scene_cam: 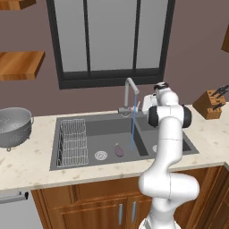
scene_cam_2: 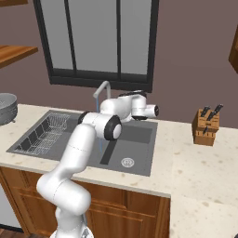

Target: Turn on the sink faucet. Then move the eggplant from the counter to the sink. Turn off the sink. Move the vegetable from the sink to the pot next to the stove. Finally move the pot to the front left burner.

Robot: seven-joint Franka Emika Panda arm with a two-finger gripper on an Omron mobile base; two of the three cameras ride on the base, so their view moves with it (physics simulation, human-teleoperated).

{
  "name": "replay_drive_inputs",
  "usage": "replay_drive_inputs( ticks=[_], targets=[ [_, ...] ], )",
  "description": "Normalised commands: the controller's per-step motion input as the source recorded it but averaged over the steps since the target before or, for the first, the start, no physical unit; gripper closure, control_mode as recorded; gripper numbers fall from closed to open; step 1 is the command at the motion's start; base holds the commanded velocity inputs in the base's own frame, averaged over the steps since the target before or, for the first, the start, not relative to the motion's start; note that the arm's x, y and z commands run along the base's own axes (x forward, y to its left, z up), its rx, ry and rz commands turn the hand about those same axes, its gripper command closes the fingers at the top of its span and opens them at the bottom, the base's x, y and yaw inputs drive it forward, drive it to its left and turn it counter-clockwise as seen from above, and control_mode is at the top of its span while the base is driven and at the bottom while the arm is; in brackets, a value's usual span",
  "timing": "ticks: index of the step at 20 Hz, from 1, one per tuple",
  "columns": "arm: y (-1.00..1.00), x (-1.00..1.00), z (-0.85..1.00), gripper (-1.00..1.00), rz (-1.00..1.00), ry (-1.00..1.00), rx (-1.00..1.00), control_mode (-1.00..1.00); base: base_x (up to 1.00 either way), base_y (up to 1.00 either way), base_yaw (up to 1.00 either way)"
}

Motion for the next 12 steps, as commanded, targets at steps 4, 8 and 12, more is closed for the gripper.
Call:
replay_drive_inputs(
  ticks=[4,8,12],
  targets=[
    [0.44,0.0,0.0,-1.0,0.01,0.0,0.0,-1.0,0.0,0.0,0.0],
    [0.48,0.0,0.0,-1.0,0.03,0.0,0.0,-1.0,0.0,0.0,0.0],
    [0.46,0.03,0.0,-1.0,0.05,0.0,0.0,-1.0,0.0,0.0,0.0]
  ],
)
